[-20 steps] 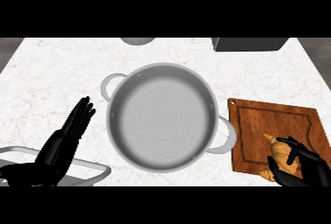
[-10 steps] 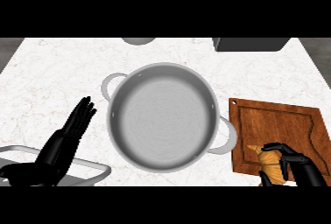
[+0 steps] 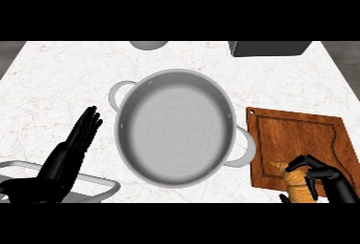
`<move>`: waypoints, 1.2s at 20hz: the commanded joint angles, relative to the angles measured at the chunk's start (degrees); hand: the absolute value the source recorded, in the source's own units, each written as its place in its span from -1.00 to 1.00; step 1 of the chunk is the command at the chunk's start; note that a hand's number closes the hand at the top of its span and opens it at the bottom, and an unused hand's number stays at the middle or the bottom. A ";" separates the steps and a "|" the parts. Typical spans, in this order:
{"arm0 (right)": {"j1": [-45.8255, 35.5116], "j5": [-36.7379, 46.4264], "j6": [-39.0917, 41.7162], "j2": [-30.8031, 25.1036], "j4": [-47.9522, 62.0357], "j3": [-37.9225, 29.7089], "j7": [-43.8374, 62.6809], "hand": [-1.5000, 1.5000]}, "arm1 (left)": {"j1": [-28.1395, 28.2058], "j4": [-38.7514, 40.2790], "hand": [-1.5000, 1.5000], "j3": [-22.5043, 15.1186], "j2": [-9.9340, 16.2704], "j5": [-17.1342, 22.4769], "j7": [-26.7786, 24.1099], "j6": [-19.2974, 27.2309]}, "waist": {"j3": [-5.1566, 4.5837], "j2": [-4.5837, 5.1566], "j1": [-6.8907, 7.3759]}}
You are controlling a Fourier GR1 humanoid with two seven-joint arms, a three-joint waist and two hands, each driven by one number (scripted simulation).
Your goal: Pick the croissant from the cutting board and place it in the pot
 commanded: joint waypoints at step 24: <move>-24.56 26.72 -0.51 -6.85 -30.87 11.65 56.12 1.00 | -2.63 9.82 0.00 -3.32 0.91 -1.03 7.13 -2.52 | -0.12 2.29 2.31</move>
